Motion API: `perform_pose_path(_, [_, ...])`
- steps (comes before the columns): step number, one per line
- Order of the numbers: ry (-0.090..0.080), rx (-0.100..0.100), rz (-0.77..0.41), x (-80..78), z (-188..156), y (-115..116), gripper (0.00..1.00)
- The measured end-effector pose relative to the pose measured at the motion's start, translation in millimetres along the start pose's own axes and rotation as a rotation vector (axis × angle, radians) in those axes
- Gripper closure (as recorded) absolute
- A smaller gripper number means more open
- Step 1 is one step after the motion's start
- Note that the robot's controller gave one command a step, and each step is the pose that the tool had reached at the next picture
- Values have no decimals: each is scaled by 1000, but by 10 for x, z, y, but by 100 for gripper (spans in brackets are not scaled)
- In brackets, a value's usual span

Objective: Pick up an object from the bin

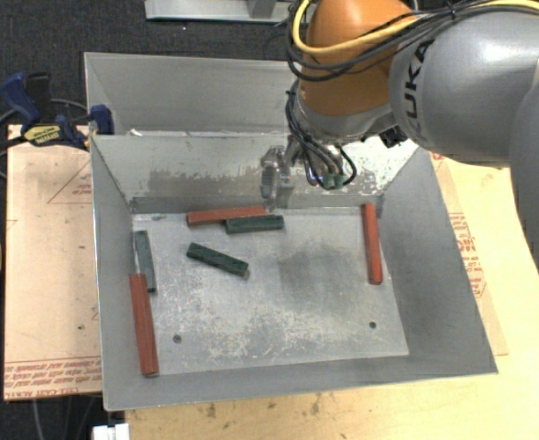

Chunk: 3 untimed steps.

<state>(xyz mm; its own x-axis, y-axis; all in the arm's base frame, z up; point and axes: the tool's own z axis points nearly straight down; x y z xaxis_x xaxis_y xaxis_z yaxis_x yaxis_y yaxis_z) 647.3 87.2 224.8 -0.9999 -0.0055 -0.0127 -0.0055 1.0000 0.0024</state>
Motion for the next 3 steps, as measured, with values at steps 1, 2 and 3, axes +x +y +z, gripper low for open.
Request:
perform_pose_path(1, [15, 0, -231, 165, 693, 50, 100])
perform_pose_path(2, [11, -1, -230, 153, 673, 47, 0])
perform_pose_path(3, [10, -2, -221, 40, 1559, 531, 0])
